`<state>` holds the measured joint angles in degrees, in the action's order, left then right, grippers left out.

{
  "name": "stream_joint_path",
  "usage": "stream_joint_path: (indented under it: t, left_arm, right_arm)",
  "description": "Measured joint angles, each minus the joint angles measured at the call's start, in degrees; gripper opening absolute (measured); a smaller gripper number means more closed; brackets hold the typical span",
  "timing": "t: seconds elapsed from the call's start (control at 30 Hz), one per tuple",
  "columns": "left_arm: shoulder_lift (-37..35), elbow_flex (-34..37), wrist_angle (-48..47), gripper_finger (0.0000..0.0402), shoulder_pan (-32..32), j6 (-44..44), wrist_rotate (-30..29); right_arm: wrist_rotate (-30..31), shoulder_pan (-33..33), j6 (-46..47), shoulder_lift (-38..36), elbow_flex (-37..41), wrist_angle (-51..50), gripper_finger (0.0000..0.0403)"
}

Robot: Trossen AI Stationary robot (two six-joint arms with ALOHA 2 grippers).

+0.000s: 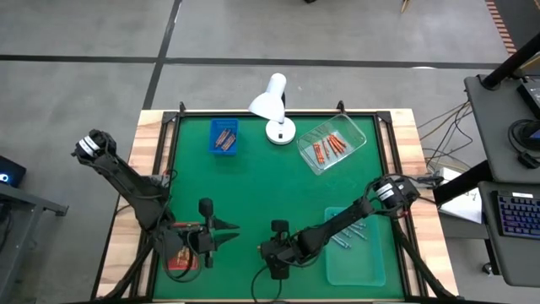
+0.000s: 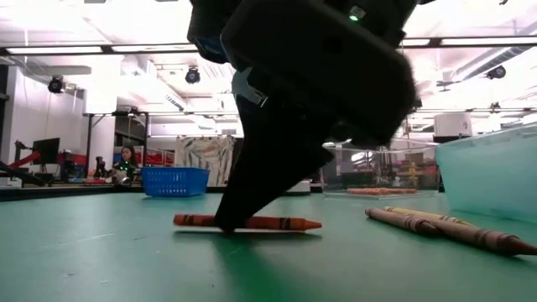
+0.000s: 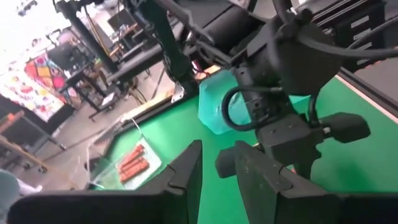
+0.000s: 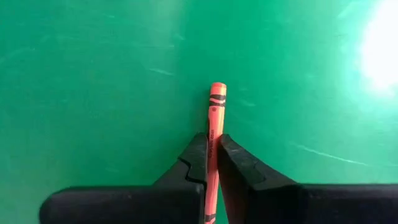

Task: Sort crayons
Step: Put the orange crayon into the transparent bin

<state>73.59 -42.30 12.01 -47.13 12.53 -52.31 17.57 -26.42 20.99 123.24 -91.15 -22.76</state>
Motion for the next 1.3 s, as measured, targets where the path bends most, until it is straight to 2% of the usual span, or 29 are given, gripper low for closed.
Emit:
stream_joint_path:
  t: [0.17,0.33,0.5,0.67,1.0,1.17,1.3]
  left_arm:
    - [-2.94,0.04,-0.05,0.0077,0.00,6.03,0.34]
    - [-6.86,0.11,-1.59,0.0077,0.05,12.26,0.37]
    - [-12.67,0.69,-4.98,0.0077,0.74,16.63,0.40]
    - [-19.65,3.72,-4.94,0.0077,2.14,18.76,0.47]
    - [-30.57,8.90,-4.38,0.0077,3.93,19.75,2.36]
    - [-33.97,10.10,-4.32,0.0077,3.91,21.26,2.36]
    - [-35.41,10.75,-4.44,0.0077,3.91,21.43,2.36]
  right_arm:
    - [0.39,1.69,-0.89,-3.12,-2.02,-5.57,0.0013]
    - [0.56,4.74,-1.50,-7.77,-6.09,-17.93,0.0013]
    - [1.89,9.45,-2.46,-14.55,-9.72,-31.51,0.0013]
    - [3.94,16.72,-4.49,-22.87,-8.81,-38.28,0.0013]
    - [3.17,37.66,-5.17,-36.76,-1.37,-40.06,0.0012]
    - [0.32,46.28,-5.02,-38.82,3.04,-39.90,0.0012]
    - [-1.30,49.92,-5.01,-38.75,6.70,-38.76,0.0012]
